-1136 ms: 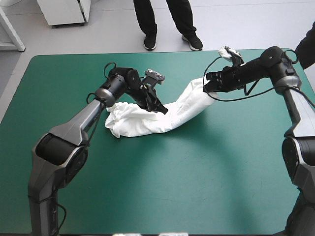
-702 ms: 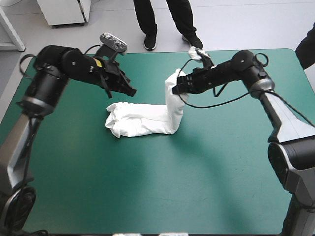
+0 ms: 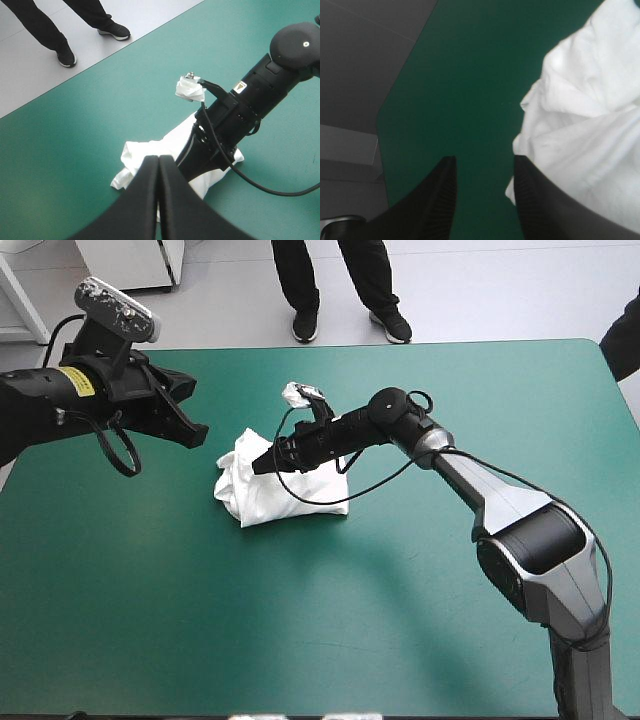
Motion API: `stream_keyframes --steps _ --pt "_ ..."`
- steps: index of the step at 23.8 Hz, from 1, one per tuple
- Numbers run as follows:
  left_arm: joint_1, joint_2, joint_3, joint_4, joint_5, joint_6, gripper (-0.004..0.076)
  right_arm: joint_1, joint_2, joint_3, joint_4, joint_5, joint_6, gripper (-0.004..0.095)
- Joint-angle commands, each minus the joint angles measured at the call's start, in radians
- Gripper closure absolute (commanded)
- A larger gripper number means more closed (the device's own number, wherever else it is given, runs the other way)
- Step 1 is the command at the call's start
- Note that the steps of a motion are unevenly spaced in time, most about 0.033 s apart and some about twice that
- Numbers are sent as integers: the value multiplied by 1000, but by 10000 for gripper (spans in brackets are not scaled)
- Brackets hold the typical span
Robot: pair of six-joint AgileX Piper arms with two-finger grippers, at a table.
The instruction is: Fold the cloth
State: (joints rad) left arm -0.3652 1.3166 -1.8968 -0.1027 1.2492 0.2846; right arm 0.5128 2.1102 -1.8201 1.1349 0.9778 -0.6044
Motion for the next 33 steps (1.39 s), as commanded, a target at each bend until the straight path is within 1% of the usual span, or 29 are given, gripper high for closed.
stream_keyframes --steps 1,2,8,9,10,12,13,16,18,23,27,30,33 --pt "1 -26 -25 -6 -22 -13 734 -13 -65 -82 64 72 -28 360" --pt "1 -26 -25 -6 -21 -13 734 -17 -65 -107 46 95 -25 354" --pt "-1 -56 -25 -12 19 -28 734 -87 -65 -232 -202 273 160 354" --pt "-1 -58 -25 -14 28 -28 734 -101 -75 -241 -257 270 216 354" --pt "-1 -67 -25 -14 33 -28 734 -112 -82 -241 -277 270 246 354" --pt "-1 -84 -25 -41 38 -28 734 -141 -112 -241 -350 270 264 354" --pt "-1 -98 -25 -58 38 -26 734 -160 -133 -241 -421 270 311 354" --pt "-1 -116 -25 -67 38 -24 734 -187 -168 -232 -597 270 376 354" --pt "-1 -129 -25 -67 38 -24 734 -201 -175 -227 -662 270 400 354" --pt "-1 -137 -25 -63 38 -24 734 -213 -143 -227 -667 270 418 354" --pt "-1 -135 -25 -53 38 -24 734 -213 -41 -227 -597 261 407 354" --pt "-1 -135 -25 -49 38 -24 734 -211 42 -227 -474 261 366 354" --pt "-1 -135 -25 -47 38 -24 734 -210 81 -227 -441 259 357 354"
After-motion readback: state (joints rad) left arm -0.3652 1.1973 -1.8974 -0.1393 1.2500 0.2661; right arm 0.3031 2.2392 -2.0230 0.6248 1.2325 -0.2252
